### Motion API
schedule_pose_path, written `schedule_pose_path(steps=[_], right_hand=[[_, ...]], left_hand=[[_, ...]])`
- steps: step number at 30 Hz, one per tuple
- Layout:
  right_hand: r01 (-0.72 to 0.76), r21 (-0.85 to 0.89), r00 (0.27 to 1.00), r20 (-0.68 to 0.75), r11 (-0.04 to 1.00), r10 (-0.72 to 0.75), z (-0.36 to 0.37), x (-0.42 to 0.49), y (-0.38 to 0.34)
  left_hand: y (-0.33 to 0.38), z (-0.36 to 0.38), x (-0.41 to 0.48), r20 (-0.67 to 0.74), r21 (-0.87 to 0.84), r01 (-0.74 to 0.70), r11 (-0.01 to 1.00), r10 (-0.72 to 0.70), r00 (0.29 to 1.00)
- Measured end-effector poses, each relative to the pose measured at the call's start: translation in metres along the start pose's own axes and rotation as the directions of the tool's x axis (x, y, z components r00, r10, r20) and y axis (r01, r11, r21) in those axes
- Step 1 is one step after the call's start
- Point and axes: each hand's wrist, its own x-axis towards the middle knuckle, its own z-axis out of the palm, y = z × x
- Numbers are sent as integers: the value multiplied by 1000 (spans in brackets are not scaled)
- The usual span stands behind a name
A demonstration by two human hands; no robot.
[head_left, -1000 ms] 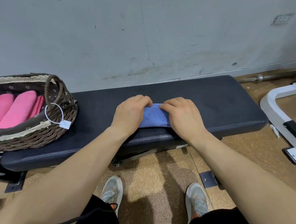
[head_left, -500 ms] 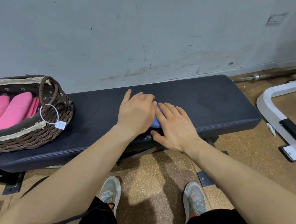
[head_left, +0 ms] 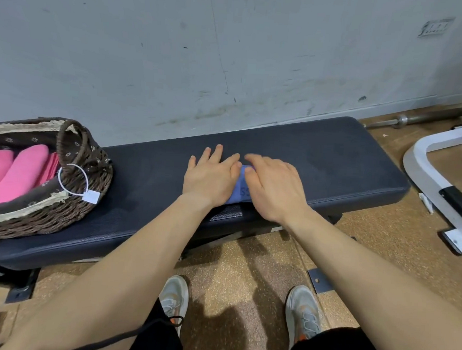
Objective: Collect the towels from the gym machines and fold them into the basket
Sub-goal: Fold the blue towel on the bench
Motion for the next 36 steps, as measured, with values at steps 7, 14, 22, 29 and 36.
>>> schedule_pose_path(steps=[7,14,22,29,36], right_hand=[[-174,-106,975,121,979,187,25,20,1],[-145,-128,974,156,981,165,31,16,7],[99,63,973,205,993,-110,5,-4,22],[52,216,941,316,975,-120,-24,-13,15],[-3,406,924,350,914,-153,-51,-4,-21]], left_hand=[[-3,1,1,11,-67,-10,998,11,1000],[-16,-2,7,101,-284,-41,958,72,992],[-14,0,-25,-228,-104,-169,980,142,963],[-22,-18,-65,-242,47,-305,951,307,921],[-49,-56,-110,-153,-43,-257,965,248,957]])
